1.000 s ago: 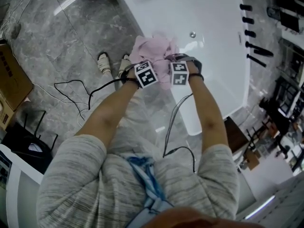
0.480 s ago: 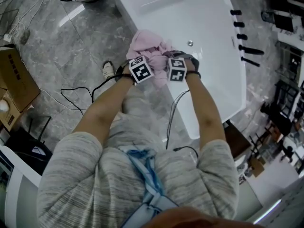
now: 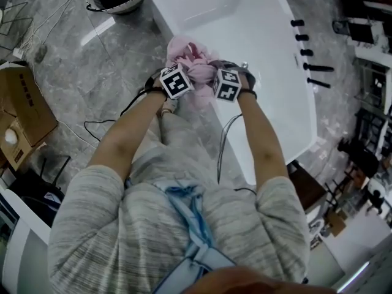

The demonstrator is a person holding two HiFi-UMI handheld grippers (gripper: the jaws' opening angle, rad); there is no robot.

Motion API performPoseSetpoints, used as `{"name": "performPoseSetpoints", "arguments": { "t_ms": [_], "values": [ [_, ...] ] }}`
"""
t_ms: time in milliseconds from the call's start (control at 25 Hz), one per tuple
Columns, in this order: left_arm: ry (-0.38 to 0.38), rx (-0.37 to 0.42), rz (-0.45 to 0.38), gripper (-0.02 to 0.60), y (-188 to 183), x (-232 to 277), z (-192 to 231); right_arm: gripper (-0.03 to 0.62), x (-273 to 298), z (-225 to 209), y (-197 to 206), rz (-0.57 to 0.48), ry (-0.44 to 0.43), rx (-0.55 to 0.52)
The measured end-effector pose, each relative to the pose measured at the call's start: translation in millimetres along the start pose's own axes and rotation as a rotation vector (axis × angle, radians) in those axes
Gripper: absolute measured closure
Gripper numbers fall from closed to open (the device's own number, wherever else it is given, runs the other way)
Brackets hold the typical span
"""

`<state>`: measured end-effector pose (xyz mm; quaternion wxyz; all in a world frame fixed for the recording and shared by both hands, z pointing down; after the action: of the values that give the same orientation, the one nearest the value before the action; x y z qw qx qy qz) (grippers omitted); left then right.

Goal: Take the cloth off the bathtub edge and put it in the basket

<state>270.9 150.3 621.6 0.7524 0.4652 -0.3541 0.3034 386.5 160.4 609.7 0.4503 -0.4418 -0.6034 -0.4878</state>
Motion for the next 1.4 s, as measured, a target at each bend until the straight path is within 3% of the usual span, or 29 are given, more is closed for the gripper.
{"name": "performPoseSetpoints", "arguments": {
  "t_ms": [240,480,1080,1400],
  "values": [
    [-0.055,0.043,-0.035,0.472,-10,-38,12,0.375,-22,-9,-25,-0.014,0.001,-0.04],
    [-0.088,0.051,-0.038,0.472,-17,-78,10,0.375,-51,-11,-47,-0.046,0.055,-0.072],
    [-0.258,-0.044,-0.105,0.472,-8,-174,3,0.375,-108,-5,-112,-0.199,0.218,-0.053],
    [-0.259,-0.12,-0.14,0.472,7,-204,11,0.375,-119,-9,-144,-0.236,0.225,-0.071]
  ]
}}
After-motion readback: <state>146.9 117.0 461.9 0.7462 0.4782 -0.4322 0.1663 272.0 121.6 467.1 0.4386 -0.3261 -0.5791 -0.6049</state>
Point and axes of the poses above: the fingertips, and each gripper's own axes: x forward along the fingers, z to its left, y out of its underside, the point moved 9 cm from there along -x, backward along the fingers, and after that the axes turned 5 degrees about -y, right-handed, at the moved point
